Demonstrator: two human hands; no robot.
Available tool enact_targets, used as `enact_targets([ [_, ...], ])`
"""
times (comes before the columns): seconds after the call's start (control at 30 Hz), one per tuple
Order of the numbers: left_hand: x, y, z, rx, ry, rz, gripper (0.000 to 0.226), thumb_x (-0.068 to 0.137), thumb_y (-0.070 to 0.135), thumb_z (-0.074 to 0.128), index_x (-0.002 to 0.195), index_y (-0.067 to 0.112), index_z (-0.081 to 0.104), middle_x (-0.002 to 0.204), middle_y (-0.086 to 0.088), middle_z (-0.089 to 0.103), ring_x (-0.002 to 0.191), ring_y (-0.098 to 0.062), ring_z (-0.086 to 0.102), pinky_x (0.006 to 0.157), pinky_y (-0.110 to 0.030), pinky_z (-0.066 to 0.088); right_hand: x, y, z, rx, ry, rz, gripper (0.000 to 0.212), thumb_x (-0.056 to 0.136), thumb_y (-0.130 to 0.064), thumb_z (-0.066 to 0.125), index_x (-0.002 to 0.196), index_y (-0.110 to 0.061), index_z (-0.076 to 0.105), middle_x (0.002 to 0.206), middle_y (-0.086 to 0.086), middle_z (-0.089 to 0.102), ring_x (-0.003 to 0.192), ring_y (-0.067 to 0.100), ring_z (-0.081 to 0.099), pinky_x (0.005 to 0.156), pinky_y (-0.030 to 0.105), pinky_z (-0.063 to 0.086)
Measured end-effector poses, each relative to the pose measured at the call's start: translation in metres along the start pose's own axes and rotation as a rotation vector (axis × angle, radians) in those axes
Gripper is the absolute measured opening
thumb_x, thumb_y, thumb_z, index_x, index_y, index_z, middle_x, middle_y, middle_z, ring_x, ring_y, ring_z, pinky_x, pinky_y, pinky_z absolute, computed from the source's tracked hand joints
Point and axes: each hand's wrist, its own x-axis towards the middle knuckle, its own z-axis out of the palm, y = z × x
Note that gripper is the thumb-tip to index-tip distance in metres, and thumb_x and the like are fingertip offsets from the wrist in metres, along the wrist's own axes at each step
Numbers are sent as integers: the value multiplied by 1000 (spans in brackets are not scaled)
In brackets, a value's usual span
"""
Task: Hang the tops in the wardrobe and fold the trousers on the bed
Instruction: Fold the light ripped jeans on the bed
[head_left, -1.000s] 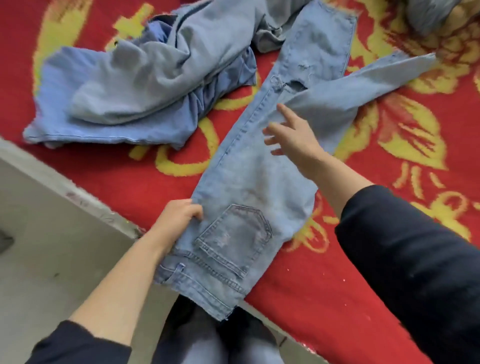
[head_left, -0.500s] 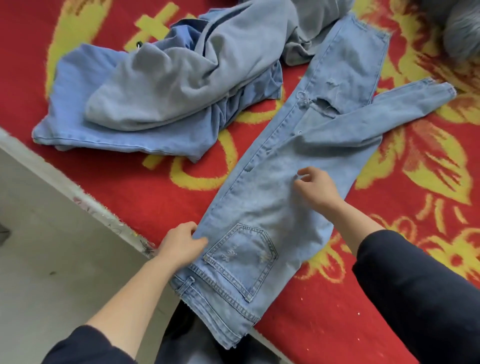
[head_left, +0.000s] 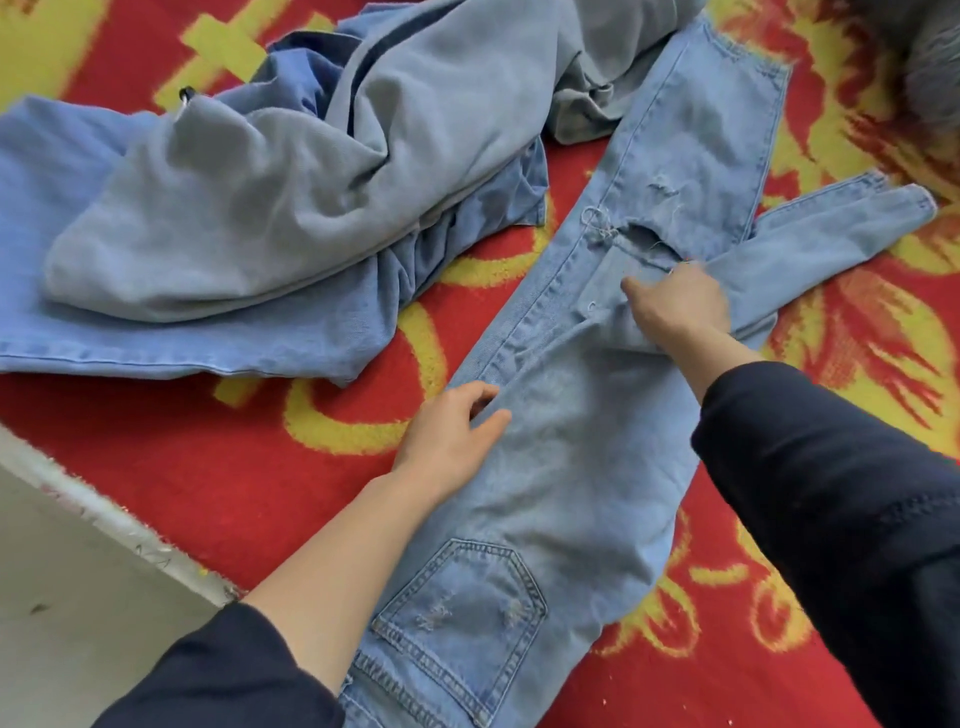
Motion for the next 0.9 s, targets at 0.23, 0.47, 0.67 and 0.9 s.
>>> enact_targets([
  [0.23, 13, 0, -8, -80, 72, 47, 11, 88, 17, 66, 93, 14, 75, 85, 0, 74, 78, -12, 64, 73, -27, 46, 14, -12, -17, 418, 273, 47, 33, 90, -24, 48, 63, -6, 46, 65, 14, 46, 77, 26, 48, 71, 36, 34],
  [0.47, 14, -21, -12, 22, 312, -91, 9, 82, 13, 68, 88, 18, 72, 71, 4, 63, 70, -20, 59, 72, -34, 47, 12, -58, 14, 277, -150, -319, 22, 88, -22, 55, 76, -6, 64, 66, 2, 57, 69, 14, 50, 58, 25, 35],
  [0.67, 54, 14, -5, 259, 177, 88, 61, 87, 34, 62, 142, 22, 39, 136, -4, 38, 127, -23, 34, 105, -34, 33, 44, -45, -7, 339, 76, -244, 17, 87, -19, 53, 95, -8, 64, 87, 0, 63, 86, 15, 54, 72, 22, 36],
  [0.9, 133, 52, -5, 516, -49, 240, 80, 95, 52, 41, 153, 13, 3, 161, -8, -2, 148, -18, -2, 117, -27, 0, 117, -49, -34, 198, 116, -208, 33, 91, -25, 53, 117, -6, 56, 119, 11, 58, 112, 27, 52, 84, 30, 37],
])
